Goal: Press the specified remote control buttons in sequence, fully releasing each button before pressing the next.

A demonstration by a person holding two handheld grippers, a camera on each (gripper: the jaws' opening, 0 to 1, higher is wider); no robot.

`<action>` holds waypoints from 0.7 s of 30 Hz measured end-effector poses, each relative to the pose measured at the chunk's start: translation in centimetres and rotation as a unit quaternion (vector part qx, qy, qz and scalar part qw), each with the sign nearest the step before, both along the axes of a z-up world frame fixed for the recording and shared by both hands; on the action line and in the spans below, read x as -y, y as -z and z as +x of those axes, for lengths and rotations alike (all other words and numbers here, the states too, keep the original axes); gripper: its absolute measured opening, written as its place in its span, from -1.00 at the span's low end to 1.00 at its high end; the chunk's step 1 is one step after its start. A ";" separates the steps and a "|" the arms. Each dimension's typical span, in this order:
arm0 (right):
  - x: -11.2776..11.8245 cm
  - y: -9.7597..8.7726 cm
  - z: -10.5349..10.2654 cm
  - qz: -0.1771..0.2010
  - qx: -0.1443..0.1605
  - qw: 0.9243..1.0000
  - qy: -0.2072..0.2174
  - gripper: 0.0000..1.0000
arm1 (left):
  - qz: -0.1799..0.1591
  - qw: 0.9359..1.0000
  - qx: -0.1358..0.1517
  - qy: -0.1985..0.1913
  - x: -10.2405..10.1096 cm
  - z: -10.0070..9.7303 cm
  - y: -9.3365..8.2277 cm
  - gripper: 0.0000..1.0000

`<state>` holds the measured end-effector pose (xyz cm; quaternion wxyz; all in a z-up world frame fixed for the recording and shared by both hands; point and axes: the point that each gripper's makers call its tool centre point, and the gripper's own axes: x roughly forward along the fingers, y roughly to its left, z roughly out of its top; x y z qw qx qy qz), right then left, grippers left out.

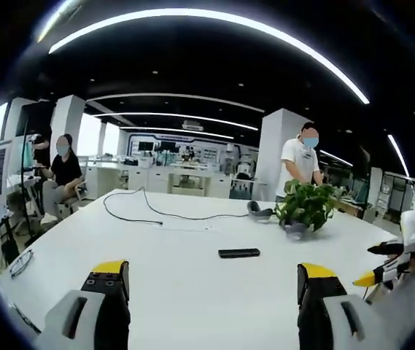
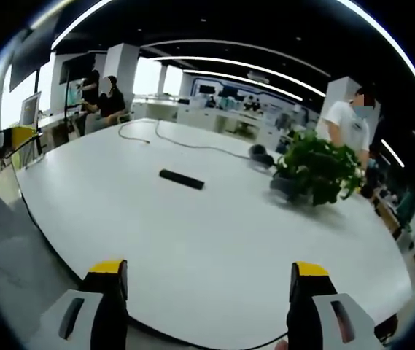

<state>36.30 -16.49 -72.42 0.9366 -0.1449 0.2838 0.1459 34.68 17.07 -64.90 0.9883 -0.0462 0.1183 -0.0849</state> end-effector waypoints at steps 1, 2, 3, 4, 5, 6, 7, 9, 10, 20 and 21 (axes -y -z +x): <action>0.0 0.0 0.0 -0.001 -0.001 1.000 0.000 0.81 | 0.001 1.000 0.000 -0.003 0.1 -0.3 0.1 1.00; 0.0 0.0 0.0 -0.002 -0.001 1.000 0.000 0.80 | -0.003 1.000 0.005 -0.005 0.0 -0.5 0.1 1.00; 0.0 0.1 0.0 -0.002 -0.002 1.000 0.000 0.79 | -0.016 1.000 0.014 -0.010 0.0 -0.5 0.1 1.00; 0.0 0.1 0.0 -0.002 -0.002 1.000 -0.001 0.79 | -0.027 0.999 0.015 -0.014 -0.1 -0.5 0.3 1.00; 0.0 0.1 0.0 -0.003 -0.002 1.000 0.000 0.78 | -0.034 0.999 0.010 -0.024 -0.3 -0.6 0.7 1.00; 0.1 0.1 0.0 -0.003 -0.003 1.000 0.000 0.78 | -0.027 0.999 0.011 -0.027 -0.4 -0.5 0.9 1.00; 0.1 0.1 0.0 -0.004 -0.003 1.000 0.000 0.78 | 0.001 0.999 0.016 -0.044 -1.3 -0.5 0.8 1.00; 0.1 0.1 -0.1 -0.005 -0.004 1.000 -0.001 0.77 | 0.000 0.999 0.015 -0.043 -1.2 -0.3 0.8 1.00; 0.1 0.1 -0.1 -0.005 -0.004 1.000 -0.002 0.77 | -0.010 0.999 0.010 -0.043 -1.2 -0.3 0.9 1.00; -0.3 -0.8 0.0 0.007 0.019 1.000 -0.012 0.74 | 0.089 0.995 -0.018 -0.049 -1.4 0.0 3.0 1.00; -0.4 -1.1 0.0 0.012 0.024 1.000 -0.012 0.74 | 0.096 0.994 -0.024 -0.047 -1.4 0.0 3.3 1.00</action>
